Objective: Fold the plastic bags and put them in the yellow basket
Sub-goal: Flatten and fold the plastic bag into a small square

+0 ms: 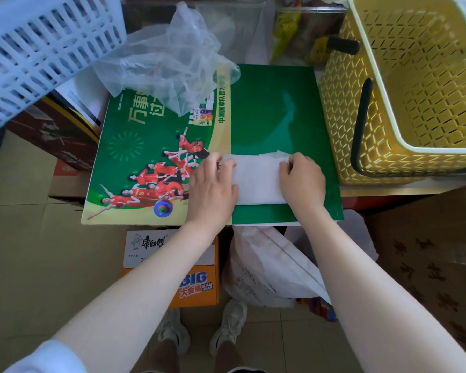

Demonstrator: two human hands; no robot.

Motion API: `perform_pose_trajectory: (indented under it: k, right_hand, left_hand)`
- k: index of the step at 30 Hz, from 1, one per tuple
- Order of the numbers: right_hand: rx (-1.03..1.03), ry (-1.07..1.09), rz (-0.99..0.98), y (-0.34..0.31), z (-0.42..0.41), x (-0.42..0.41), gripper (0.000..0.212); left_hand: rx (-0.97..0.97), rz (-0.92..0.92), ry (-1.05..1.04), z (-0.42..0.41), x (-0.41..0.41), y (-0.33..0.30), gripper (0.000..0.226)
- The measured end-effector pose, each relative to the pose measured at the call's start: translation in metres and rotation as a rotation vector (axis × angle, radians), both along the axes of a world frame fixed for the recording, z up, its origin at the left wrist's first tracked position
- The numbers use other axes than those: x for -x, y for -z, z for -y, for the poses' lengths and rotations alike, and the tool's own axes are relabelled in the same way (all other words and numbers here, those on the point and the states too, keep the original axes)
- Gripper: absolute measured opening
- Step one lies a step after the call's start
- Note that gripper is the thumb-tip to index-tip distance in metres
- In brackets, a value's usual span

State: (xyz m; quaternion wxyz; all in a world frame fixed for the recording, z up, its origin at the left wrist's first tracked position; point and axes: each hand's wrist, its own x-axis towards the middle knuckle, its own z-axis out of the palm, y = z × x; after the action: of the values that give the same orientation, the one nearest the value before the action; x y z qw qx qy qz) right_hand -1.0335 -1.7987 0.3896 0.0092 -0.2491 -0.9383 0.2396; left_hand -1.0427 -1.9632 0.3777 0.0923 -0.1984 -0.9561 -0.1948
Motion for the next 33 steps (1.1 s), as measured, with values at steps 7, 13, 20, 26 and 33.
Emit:
perform_pose_trajectory:
  k: [7,13,20,26,33]
  right_hand:
    - [-0.148,0.012,0.110,-0.004,-0.003,0.012,0.023]
    - [-0.254,0.021,0.112,-0.003,0.007,0.015,0.026]
    - [-0.360,-0.590,-0.059,0.024,0.036,0.001,0.059]
    - [-0.322,-0.624,0.102,0.027,0.018,-0.001,0.077]
    - [-0.308,-0.536,0.283,0.015,-0.014,-0.013,0.085]
  left_hand:
    - [0.215,-0.173,0.301,-0.001,0.018,0.003,0.027]
    - [0.289,0.184,0.333,0.006,0.029,0.000,0.035]
    - [0.411,0.218,0.361,0.019,0.037,0.010,0.085]
    - [0.428,0.263,0.372,0.025,0.040,0.012,0.095]
    - [0.445,0.306,0.397,0.023,0.042,0.007,0.101]
